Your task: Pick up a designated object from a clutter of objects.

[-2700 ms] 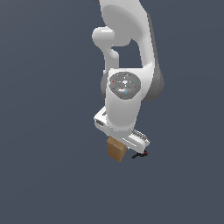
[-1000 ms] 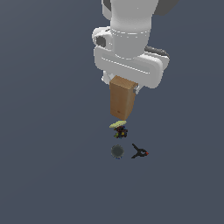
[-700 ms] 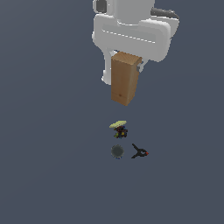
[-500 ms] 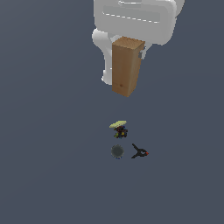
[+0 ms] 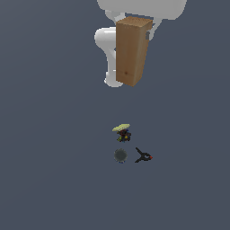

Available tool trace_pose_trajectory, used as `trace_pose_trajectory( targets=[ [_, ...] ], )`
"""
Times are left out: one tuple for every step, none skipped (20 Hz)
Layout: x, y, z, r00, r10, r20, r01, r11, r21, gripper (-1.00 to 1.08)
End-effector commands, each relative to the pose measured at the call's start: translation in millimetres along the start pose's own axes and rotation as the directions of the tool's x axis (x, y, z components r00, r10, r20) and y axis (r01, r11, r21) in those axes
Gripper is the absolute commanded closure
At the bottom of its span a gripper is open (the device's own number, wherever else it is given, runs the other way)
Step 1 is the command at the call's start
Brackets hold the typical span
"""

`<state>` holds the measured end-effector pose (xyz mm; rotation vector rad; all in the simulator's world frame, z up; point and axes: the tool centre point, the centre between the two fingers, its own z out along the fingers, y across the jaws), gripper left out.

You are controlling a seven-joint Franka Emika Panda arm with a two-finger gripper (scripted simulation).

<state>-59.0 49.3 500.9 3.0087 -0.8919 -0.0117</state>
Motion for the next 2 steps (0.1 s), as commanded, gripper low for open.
trace_pose_trajectory(
  targets=[
    [-1.2,0.4,-7.3,1.0,0.0,-0.006,0.0,1.0,0.005,1.08],
    [-1.2,0.4,-7.5,1.0,0.0,-0.006,0.0,1.0,0.005,1.08]
  ],
)
